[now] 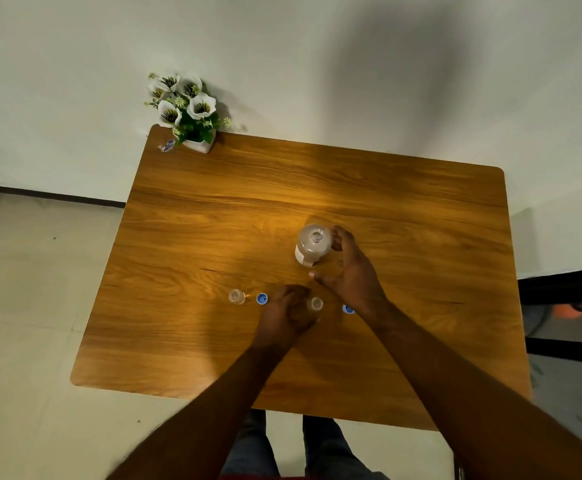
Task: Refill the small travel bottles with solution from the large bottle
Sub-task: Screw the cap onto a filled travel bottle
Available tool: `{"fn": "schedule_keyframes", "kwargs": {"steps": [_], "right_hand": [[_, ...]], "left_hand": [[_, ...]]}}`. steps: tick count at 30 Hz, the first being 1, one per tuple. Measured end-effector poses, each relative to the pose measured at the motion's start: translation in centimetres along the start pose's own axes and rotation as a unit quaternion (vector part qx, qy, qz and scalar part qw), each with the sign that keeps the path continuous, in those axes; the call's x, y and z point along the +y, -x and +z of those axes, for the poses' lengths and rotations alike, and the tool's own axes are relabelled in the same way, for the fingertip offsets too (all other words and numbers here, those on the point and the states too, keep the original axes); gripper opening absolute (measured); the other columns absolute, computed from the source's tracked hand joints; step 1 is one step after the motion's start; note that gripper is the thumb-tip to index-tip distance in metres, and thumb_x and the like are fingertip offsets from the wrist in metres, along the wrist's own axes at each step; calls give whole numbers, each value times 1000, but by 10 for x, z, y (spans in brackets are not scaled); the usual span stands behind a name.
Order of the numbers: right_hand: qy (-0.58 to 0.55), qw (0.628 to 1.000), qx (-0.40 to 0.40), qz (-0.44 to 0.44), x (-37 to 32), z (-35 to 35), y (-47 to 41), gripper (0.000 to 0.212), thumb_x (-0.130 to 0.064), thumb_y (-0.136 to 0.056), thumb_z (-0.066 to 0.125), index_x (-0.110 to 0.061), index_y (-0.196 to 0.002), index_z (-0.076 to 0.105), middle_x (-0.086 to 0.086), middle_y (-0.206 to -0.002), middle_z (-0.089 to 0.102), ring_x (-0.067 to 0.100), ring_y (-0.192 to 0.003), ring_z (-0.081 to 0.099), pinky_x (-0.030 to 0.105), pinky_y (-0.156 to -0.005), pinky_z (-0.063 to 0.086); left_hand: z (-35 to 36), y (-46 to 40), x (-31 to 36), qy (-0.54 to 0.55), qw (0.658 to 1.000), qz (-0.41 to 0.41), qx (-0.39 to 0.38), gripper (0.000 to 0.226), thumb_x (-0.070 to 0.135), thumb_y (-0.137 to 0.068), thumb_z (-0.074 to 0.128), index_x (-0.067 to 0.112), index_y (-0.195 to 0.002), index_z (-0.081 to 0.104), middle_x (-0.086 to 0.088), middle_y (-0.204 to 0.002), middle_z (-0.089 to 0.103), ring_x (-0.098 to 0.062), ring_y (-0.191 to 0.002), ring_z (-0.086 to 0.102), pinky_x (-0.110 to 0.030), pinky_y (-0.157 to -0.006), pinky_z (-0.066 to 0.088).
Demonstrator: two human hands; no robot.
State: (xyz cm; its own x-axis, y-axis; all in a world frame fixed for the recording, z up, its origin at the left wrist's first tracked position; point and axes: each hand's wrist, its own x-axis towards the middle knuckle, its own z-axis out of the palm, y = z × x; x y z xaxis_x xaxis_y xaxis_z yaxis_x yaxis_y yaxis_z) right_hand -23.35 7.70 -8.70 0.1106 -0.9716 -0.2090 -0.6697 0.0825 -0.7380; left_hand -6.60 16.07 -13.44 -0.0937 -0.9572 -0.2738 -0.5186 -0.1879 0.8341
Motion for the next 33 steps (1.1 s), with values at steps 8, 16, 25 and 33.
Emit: {"fn": "schedule_keyframes", "kwargs": {"steps": [8, 16, 25, 33], "right_hand": [[-22, 997, 47, 59, 0, -12, 52, 72, -49, -81, 77, -27, -143, 46, -7, -142, 55, 6, -125, 52, 27, -91, 52], [120, 989, 80, -43, -42, -6, 81, 45, -45, -87, 71, -23, -125, 62, -2, -126, 63, 17, -121, 53, 27, -91, 44], [147, 984, 3, -100, -102, 53, 77, 36, -27, -92, 67, -16, -126, 62, 4, -125, 62, 23, -107, 62, 34, -88, 51], [207, 972, -85, 63, -101, 110, 62, 48, -21, -95, 62, -15, -140, 47, 9, -138, 51, 32, -113, 62, 40, -92, 53]], "left_hand": [[-28, 30, 0, 22, 999, 16, 35, 61, 20, -77, 90, 17, -132, 66, 13, -129, 56, -6, -119, 58, -3, -97, 43], [-64, 72, -13, 63, 996, -4, 62, 55, 22, -78, 89, 22, -128, 67, 13, -123, 62, 0, -111, 61, -4, -92, 49], [-103, 72, -48, 44, 990, -54, 123, 37, 24, -78, 90, 35, -99, 62, 8, -107, 67, -4, -98, 66, -16, -80, 56], [-119, 36, -68, 30, 990, -72, 119, 48, 19, -76, 91, 18, -116, 65, 4, -113, 65, -11, -99, 63, -14, -79, 49]]}}
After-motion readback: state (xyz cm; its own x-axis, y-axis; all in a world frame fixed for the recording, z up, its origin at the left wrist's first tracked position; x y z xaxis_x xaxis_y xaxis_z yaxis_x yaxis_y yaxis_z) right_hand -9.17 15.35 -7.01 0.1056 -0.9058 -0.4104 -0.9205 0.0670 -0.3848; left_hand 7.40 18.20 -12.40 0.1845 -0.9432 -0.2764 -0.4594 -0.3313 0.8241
